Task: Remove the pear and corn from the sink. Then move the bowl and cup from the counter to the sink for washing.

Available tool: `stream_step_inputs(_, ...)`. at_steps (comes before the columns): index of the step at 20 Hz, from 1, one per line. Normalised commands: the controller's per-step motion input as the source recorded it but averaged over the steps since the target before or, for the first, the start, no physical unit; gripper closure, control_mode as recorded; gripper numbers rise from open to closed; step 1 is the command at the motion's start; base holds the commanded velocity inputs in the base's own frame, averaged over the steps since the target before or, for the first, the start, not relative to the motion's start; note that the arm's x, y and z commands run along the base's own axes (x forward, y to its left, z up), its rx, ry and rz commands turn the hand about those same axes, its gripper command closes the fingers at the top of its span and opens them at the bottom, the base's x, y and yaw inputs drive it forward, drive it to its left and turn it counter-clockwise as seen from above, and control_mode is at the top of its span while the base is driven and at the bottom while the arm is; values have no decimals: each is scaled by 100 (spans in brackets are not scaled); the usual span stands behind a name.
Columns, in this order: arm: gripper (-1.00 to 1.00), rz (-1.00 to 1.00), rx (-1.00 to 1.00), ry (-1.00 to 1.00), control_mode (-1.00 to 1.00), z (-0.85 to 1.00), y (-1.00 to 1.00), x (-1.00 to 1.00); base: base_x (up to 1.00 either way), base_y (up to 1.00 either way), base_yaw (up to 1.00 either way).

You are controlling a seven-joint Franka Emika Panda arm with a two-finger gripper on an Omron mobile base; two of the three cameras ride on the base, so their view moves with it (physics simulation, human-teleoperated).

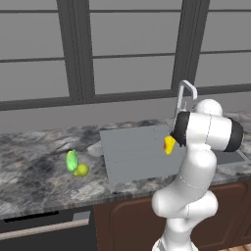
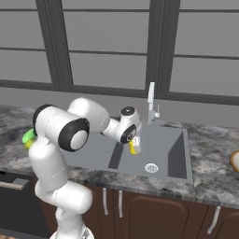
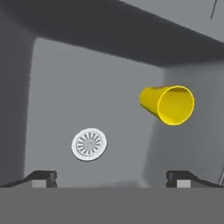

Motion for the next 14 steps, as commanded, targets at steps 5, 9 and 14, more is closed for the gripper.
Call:
stream_step_inputs(5, -100, -24, 0, 7, -100, 45, -17, -28, 0, 0, 0)
stream_step_inputs(9, -100, -26, 6, 9, -100, 37, -24, -41, 0, 0, 0)
stream_step_inputs(14, -100, -31, 9, 5, -100, 31, -22, -44, 0, 0, 0)
